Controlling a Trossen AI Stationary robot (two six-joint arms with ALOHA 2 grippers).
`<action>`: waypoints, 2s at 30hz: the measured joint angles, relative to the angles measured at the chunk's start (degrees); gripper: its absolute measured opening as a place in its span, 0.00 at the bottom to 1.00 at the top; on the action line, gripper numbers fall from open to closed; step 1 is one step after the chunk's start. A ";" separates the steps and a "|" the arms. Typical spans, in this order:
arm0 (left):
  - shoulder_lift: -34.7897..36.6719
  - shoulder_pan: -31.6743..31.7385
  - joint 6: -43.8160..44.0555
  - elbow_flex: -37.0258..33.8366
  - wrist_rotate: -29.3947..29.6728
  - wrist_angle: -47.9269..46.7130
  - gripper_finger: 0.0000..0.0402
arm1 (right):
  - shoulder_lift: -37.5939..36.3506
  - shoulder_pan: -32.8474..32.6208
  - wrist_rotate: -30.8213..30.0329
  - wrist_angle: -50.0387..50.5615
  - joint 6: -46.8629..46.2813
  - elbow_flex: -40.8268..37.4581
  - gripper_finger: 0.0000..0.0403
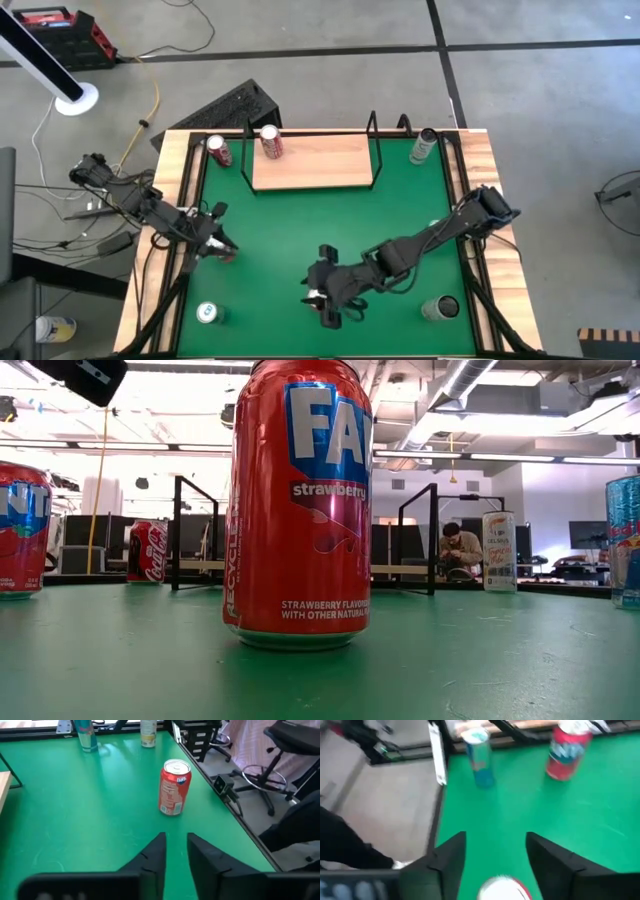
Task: Place canned beverage on shelf
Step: Put the bottom red soda can on the shelf
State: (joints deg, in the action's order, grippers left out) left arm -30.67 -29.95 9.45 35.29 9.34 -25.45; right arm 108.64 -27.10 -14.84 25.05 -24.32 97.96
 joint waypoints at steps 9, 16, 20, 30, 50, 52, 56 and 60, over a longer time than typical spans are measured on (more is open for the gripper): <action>1.02 0.02 2.23 0.00 3.82 -3.06 0.51 | 0.40 -0.38 7.05 7.50 1.13 0.01 0.82; 6.47 0.02 0.74 0.02 8.67 -5.15 0.66 | 0.54 -0.16 7.07 11.98 9.08 -0.03 0.94; 12.38 0.04 -0.17 -2.02 13.89 -3.61 0.66 | 1.18 0.05 7.08 11.48 11.14 0.03 0.96; 27.10 0.04 3.30 -12.35 19.97 2.73 0.66 | 3.70 0.56 7.23 10.88 14.19 -0.01 0.96; 29.48 0.04 3.27 -13.68 20.48 3.87 0.66 | 8.85 1.10 7.35 10.63 11.75 -0.03 0.93; 29.48 0.04 2.90 -13.68 20.48 3.89 0.66 | 8.85 1.46 7.65 10.64 9.56 -0.03 0.90; 29.48 0.02 2.36 -13.68 20.50 3.85 0.66 | 8.76 1.83 8.56 11.01 6.83 -0.01 0.79; 29.48 0.02 2.19 -13.68 20.53 3.76 0.66 | 8.62 2.09 8.46 11.05 4.26 -0.01 0.78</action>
State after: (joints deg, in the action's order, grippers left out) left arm -1.19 -29.93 11.64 21.61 29.87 -21.69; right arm 117.26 -25.01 -6.38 36.10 -20.06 97.95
